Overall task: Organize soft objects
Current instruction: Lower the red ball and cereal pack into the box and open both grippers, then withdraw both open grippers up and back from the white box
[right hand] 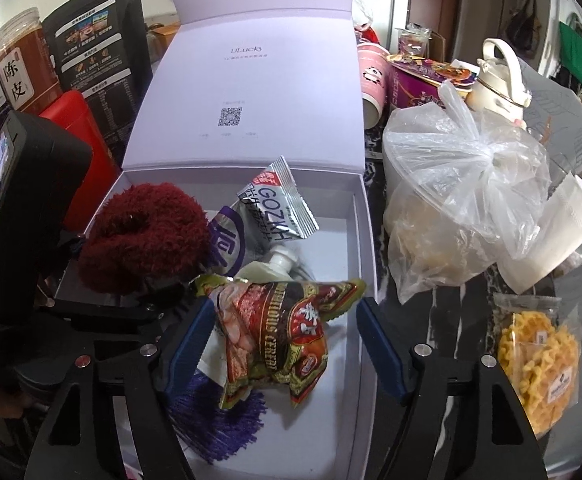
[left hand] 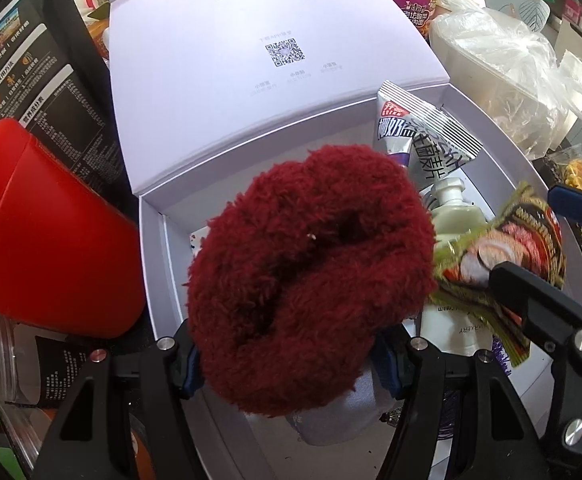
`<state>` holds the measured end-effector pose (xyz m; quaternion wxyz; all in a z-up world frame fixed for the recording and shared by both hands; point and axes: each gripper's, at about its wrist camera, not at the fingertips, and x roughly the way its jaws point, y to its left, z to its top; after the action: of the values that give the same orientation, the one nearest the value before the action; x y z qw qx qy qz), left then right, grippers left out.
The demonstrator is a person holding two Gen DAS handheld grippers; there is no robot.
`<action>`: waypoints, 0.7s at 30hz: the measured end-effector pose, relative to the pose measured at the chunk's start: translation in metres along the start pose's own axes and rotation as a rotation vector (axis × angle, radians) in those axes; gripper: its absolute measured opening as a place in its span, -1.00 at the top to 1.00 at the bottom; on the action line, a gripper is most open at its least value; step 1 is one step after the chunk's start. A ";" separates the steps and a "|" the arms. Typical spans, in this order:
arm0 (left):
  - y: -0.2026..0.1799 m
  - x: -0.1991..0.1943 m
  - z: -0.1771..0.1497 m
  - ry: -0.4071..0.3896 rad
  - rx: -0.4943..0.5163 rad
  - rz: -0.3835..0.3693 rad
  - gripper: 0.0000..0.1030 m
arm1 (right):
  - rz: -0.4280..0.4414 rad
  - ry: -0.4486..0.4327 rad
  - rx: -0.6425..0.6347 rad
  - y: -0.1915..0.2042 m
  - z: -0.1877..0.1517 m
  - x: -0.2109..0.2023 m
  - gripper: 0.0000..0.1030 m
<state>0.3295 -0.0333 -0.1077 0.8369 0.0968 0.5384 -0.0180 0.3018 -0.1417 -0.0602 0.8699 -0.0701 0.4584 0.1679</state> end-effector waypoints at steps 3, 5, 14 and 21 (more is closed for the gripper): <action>-0.004 -0.001 0.002 -0.017 0.009 0.026 -0.32 | -0.017 -0.007 -0.009 -0.001 0.001 -0.003 -0.48; -0.007 -0.002 0.003 -0.016 0.009 0.038 -0.32 | -0.026 -0.005 -0.013 -0.003 0.000 -0.004 -0.48; -0.018 -0.017 0.002 -0.038 -0.011 0.040 -0.32 | -0.054 -0.036 -0.022 -0.001 -0.006 -0.026 -0.50; -0.035 -0.048 -0.002 -0.088 -0.017 0.037 -0.32 | -0.064 -0.072 -0.012 0.000 -0.009 -0.051 -0.50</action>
<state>0.3030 -0.0710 -0.0705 0.8607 0.0987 0.4995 -0.0022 0.2681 -0.1555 -0.0234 0.8904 -0.0837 0.4232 0.1452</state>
